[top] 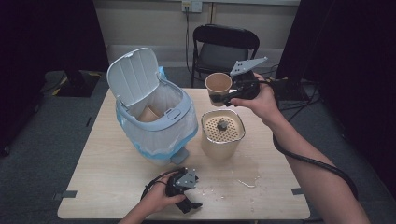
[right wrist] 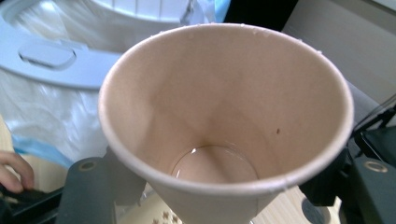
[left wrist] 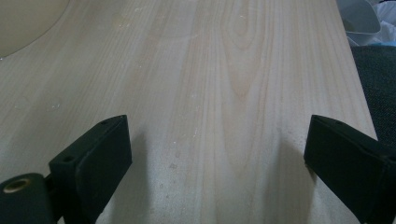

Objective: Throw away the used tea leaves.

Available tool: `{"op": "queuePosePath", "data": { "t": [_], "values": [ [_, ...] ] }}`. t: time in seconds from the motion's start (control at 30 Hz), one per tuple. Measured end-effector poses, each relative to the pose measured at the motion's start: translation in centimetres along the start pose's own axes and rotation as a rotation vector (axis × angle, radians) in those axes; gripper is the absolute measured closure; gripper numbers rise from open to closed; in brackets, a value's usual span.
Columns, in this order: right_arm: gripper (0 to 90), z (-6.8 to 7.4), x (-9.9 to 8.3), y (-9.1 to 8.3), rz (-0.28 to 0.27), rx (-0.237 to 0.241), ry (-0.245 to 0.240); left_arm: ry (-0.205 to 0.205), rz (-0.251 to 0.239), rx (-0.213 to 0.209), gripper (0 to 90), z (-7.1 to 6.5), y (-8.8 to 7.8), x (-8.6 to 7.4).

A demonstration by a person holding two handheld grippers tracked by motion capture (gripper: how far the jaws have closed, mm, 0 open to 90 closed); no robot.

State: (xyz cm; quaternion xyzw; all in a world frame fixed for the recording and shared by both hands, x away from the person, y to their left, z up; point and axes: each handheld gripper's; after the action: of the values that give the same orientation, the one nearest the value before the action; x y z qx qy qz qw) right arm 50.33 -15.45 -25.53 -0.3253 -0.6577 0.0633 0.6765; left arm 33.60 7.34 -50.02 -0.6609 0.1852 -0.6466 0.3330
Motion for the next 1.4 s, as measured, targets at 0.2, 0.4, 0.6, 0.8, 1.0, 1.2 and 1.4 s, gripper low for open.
{"op": "queuePosePath", "data": {
  "t": [0.2,0.4,0.6,0.8,1.0,1.2,1.4],
  "values": [
    [30.9,0.4,1.4,0.5,0.001,0.022,-0.014,-0.012,-0.001,-0.012,6.8,-0.1,0.1,0.0],
    [30.9,0.9,2.8,0.9,0.007,0.043,-0.034,-0.008,0.001,-0.013,6.6,-0.1,0.1,0.0],
    [30.9,1.2,3.7,1.5,0.024,0.058,-0.049,-0.011,0.007,-0.014,6.2,-0.1,0.0,0.0],
    [30.8,1.5,4.5,1.9,0.010,0.078,-0.049,-0.012,0.004,-0.017,6.2,-0.1,0.1,0.0],
    [30.7,1.9,5.7,2.6,0.010,0.097,-0.064,0.015,0.015,-0.020,6.2,0.1,0.0,-0.1],
    [30.7,2.6,6.8,3.6,0.018,0.127,-0.080,0.013,0.011,-0.023,6.2,0.1,0.0,0.0],
    [30.6,3.3,7.9,5.0,0.030,0.157,-0.096,0.013,0.011,-0.024,6.2,0.1,0.0,-0.1]
  ]
}}
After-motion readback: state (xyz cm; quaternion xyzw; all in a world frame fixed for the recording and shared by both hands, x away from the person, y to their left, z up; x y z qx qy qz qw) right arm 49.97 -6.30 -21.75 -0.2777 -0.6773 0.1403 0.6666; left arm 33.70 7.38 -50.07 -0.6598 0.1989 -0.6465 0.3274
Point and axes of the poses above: each handheld gripper's, and its own axes: y roughly forward along the jaws, x roughly out of its top, z roughly to its left, and after that the axes turned 5 degrees about x, right-handed
